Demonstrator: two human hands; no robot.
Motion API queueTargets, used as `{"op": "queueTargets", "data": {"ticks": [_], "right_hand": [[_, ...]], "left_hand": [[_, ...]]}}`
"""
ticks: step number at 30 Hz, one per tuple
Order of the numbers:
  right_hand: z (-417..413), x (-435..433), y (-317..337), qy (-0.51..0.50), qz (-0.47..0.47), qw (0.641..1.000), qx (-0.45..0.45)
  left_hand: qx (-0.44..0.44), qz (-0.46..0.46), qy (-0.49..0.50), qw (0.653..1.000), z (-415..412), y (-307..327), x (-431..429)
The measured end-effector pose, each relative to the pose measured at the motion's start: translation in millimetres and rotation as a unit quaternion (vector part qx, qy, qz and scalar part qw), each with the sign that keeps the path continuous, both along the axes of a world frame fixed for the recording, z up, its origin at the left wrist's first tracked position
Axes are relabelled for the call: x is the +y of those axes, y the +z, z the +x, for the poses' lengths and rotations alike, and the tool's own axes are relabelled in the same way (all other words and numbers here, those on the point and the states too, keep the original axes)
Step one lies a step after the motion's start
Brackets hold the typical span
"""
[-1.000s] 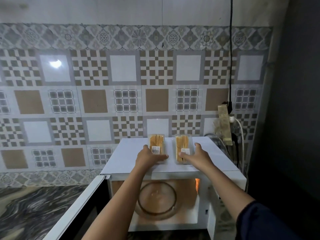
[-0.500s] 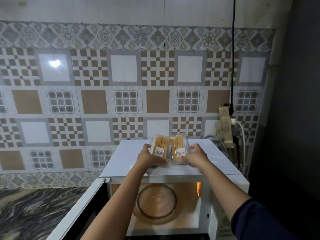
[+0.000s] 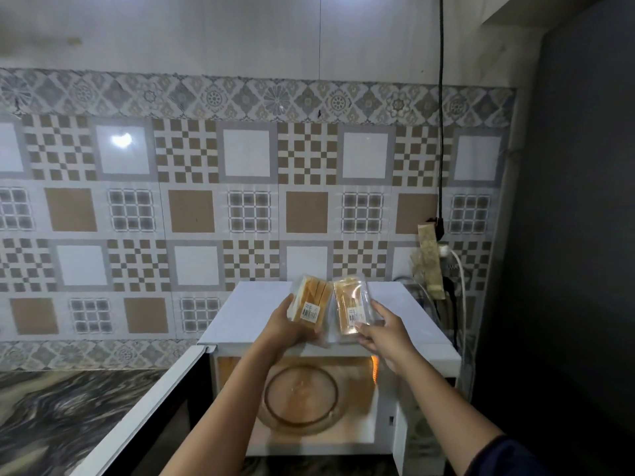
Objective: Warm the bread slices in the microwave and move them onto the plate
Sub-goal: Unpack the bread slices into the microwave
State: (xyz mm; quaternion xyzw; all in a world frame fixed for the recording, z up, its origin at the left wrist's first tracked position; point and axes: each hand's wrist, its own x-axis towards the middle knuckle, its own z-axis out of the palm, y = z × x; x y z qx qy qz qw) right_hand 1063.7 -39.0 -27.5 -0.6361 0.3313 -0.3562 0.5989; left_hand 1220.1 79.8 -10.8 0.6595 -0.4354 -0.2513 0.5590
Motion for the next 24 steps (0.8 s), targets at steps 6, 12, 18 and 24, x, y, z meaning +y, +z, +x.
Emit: {"op": "queueTargets", "data": {"ticks": [6, 12, 18, 24], "right_hand": [[-58, 53, -5, 0.038, -0.055, 0.997, -0.033], [-115, 104, -40, 0.049, -0.079, 0.995, -0.023], [-167, 152, -99, 0.049, -0.051, 0.998, 0.004], [-200, 179, -171, 0.036, 0.032, 0.998, 0.049]], "left_hand": [[0.116, -0.083, 0.011, 0.99, -58, -28, 55], [0.142, -0.106, 0.026, 0.984, -105, -72, 105], [0.178, -0.05, 0.055, 0.981, -150, -130, 158], [0.195, 0.012, 0.098, 0.976, -181, -202, 196]]}}
